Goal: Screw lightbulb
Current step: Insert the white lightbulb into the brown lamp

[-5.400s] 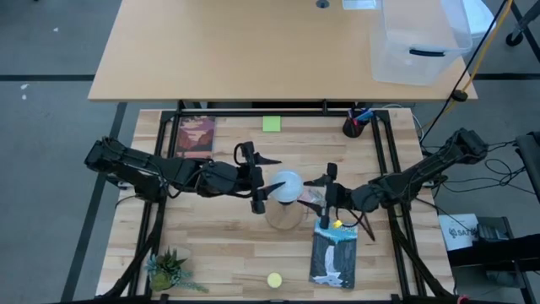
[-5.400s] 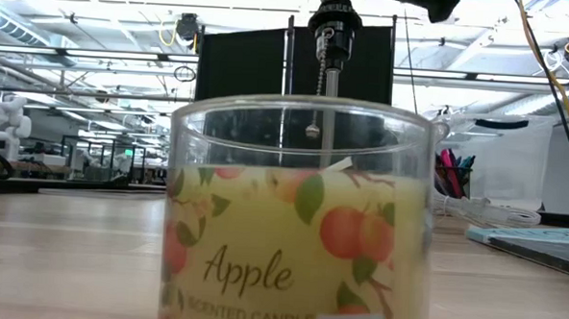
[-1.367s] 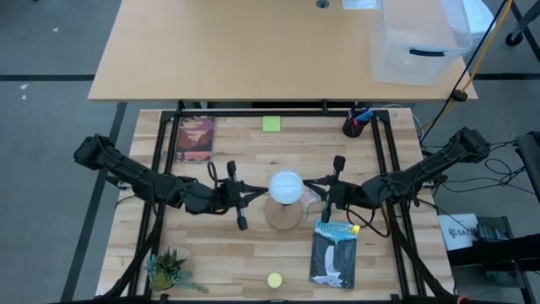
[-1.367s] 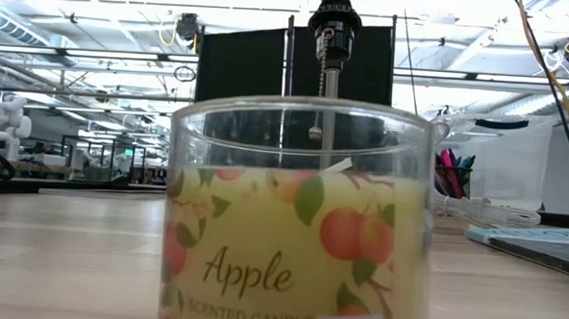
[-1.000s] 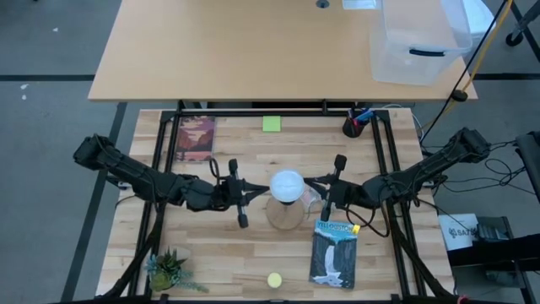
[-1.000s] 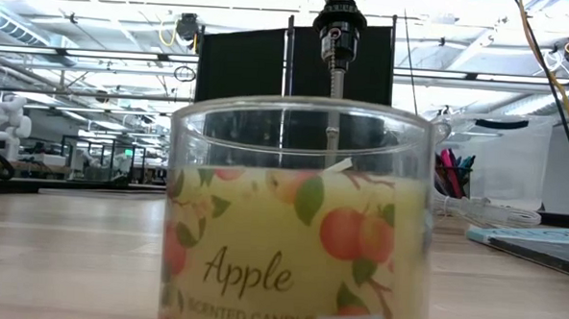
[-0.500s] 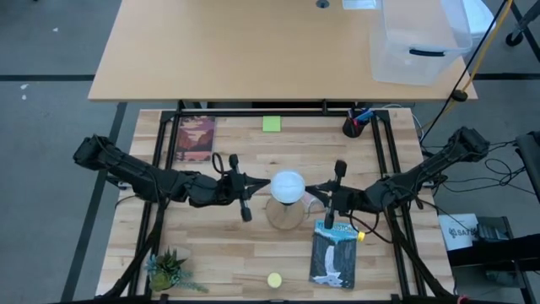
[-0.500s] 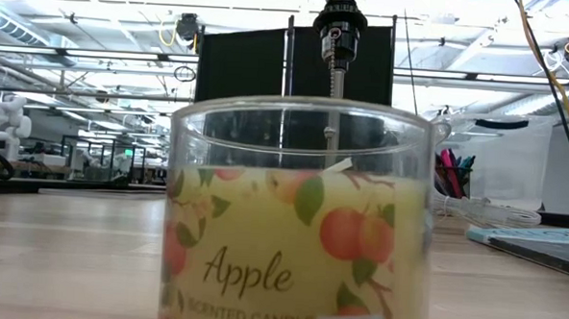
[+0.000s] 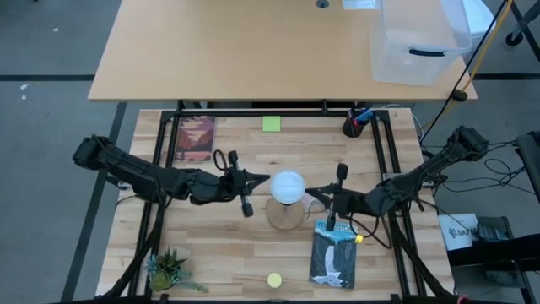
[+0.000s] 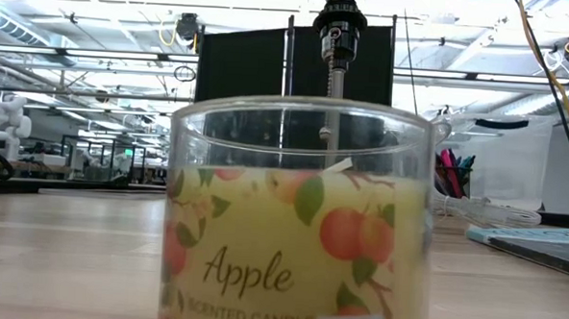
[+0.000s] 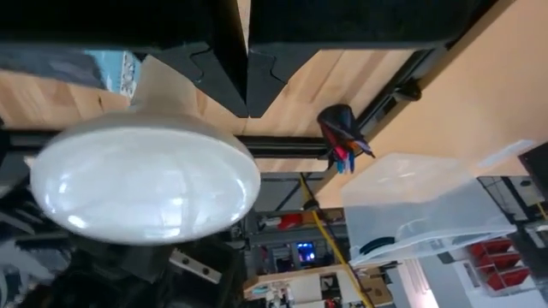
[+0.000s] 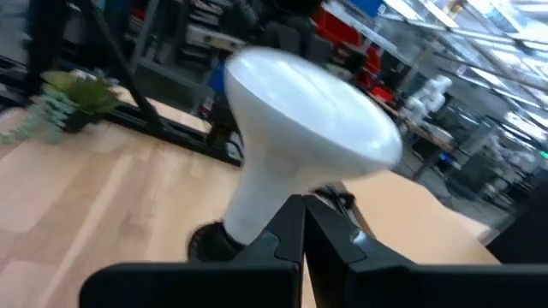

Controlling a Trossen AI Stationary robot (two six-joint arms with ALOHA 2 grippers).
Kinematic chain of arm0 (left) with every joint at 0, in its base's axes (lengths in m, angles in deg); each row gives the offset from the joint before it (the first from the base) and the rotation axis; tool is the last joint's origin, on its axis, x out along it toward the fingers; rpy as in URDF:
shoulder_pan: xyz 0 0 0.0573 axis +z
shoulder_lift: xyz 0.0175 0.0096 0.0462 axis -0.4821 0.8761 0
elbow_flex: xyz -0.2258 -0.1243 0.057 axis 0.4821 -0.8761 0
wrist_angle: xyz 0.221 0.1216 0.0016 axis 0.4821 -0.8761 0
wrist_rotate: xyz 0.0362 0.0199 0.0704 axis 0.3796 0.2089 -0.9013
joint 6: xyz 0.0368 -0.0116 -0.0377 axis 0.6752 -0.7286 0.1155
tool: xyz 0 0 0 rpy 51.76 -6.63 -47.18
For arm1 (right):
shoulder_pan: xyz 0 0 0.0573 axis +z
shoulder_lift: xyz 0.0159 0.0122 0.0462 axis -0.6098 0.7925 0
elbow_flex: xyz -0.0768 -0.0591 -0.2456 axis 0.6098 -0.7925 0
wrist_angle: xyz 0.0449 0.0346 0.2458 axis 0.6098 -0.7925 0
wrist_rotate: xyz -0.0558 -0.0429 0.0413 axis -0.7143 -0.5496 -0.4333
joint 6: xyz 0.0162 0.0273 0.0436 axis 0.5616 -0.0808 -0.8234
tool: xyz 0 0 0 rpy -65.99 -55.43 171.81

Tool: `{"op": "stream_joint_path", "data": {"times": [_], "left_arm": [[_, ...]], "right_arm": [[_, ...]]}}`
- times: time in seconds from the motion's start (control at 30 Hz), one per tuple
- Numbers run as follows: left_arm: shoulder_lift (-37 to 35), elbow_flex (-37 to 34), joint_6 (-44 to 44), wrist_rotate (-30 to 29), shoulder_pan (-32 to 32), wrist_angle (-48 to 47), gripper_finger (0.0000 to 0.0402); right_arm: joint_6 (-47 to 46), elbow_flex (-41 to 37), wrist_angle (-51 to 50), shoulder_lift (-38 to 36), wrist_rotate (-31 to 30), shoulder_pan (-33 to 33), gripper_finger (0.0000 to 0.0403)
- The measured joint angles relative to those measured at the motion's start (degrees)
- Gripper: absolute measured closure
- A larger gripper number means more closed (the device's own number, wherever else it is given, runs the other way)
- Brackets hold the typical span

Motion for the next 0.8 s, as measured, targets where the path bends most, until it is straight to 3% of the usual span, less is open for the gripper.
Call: {"op": "stream_joint_path", "data": {"times": [0.2, 0.4, 0.67, 0.8], "left_arm": [[-2.94, 0.00, 1.63, -2.14, -3.65, -1.75, 0.0402], [-3.44, 0.00, 4.23, -2.42, -7.48, -0.62, 0.0402], [-0.02, 0.00, 3.99, 1.19, -6.29, 3.64, 0.0402], [0.73, 0.00, 3.75, 1.74, -5.29, 3.59, 0.0402]], "right_arm": [[1.32, 0.00, 0.93, 0.00, -5.98, -0.43, 0.0403], [7.04, 0.00, 7.21, 0.00, -5.67, -2.71, 0.0403], [10.21, 0.01, 10.53, 0.00, -4.67, -4.88, 0.0403], [10.18, 0.00, 10.92, 0.00, -1.13, -5.02, 0.0403]]}}
